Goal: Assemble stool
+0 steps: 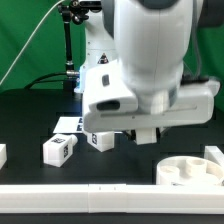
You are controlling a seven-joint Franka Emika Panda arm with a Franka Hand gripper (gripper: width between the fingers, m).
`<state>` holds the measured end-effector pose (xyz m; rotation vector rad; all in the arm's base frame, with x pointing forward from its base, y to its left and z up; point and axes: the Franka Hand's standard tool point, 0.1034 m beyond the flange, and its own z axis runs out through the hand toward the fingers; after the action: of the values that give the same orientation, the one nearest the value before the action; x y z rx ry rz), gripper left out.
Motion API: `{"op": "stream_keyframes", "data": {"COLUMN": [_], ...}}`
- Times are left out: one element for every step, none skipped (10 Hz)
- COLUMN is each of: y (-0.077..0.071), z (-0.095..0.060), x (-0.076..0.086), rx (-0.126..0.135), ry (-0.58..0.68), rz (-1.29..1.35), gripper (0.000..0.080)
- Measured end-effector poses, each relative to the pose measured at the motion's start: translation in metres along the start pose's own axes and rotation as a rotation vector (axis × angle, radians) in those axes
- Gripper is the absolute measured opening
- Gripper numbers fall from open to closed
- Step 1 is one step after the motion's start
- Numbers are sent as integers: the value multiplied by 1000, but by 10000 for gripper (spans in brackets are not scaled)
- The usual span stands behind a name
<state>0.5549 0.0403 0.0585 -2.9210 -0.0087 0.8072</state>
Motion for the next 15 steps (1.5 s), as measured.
{"op": "stream_keyframes", "data": {"y": [-3,-5,-3,-2,-1,-1,-3,-6,-14,-25,-26,-24,-26,-31,-33], "z": [-13,-18,-15,-18,-19,-22,-36,-45,-60,-65,-59,-64,-64,-68,-76], "x": [0,3,5,11,13,15,18,17,23,28,27,30,29,26,25], "rx": [-6,-11,-14,-21,-26,-26,-15,0,-7,-42,-41,-43,-45,-35,-8], "ry": [63,139,187,278,353,407,488,520,616,726,765,859,927,932,928], "rz": [-2,-5,-3,-1,-1,1,9,26,32,-3,-8,-6,-10,-10,8], "gripper": [325,325,325,325,325,325,325,325,325,325,325,325,325,325,325]}}
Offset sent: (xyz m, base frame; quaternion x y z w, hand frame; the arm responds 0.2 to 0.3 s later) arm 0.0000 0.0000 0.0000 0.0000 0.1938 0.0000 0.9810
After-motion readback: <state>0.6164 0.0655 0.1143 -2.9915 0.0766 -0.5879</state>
